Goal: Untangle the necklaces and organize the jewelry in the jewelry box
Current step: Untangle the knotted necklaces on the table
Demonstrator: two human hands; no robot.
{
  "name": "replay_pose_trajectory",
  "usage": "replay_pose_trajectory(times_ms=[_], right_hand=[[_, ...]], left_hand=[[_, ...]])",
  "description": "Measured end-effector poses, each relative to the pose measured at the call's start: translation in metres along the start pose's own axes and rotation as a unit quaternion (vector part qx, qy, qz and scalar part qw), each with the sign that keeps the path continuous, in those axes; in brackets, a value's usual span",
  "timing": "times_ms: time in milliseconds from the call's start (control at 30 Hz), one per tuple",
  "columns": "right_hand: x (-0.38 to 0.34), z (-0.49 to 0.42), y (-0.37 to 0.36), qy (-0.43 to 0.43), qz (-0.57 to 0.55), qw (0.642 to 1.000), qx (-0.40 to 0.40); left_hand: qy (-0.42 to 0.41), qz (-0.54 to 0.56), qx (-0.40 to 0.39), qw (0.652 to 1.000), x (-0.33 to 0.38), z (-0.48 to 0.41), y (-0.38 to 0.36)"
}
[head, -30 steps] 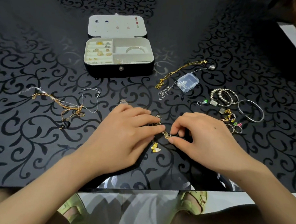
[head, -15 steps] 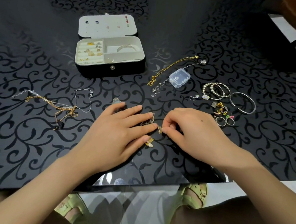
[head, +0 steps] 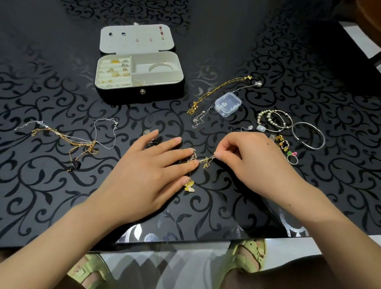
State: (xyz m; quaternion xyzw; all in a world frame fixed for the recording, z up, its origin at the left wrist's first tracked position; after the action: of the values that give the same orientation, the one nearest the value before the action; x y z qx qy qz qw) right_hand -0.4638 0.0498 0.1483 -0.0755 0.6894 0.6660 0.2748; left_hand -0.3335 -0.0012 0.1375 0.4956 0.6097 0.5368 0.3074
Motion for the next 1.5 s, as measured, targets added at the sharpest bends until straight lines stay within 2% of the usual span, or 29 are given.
replay_pose_trajectory(times_ms=[200,467,800,1133,1333,1500], right_hand=[[-0.008,0.003,-0.002,0.037,0.011,0.999,-0.018],[-0.009,0.010,-0.005,0.045,0.029,0.998,-0.045],[0.001,0.003,0.006,0.011,0.065,0.998,0.001],[0.001,-0.001,0.005,0.014,0.062,0.998,0.015],[-0.001,-0.001,0.008,0.021,0.100,0.995,0.019],[-0.002,0.014,0.020,0.023,0.034,0.999,0.033]], left_hand=[[-0.016,0.011,0.044,0.999,0.012,-0.006,0.015],[-0.004,-0.018,-0.043,0.999,0.017,-0.001,-0.008],[-0.026,0.023,-0.056,0.998,0.015,0.003,-0.007],[-0.015,0.040,-0.075,0.996,0.015,0.003,-0.007],[-0.007,0.039,-0.092,0.995,0.017,0.004,-0.009],[-0.004,0.045,-0.107,0.993,0.017,0.005,-0.011]])
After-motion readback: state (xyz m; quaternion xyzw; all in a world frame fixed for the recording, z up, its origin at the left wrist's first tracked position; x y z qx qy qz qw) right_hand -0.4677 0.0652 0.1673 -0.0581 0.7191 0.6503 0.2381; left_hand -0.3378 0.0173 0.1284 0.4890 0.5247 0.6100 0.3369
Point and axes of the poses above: each hand's wrist, its own z-axis away from the middle knuckle, its own y-axis out of the back of the hand, x = y × z, the point moved 9 cm from there along -z, towards the middle knuckle, and after that the axes turned 10 degrees about y, right-handed, at the moved point
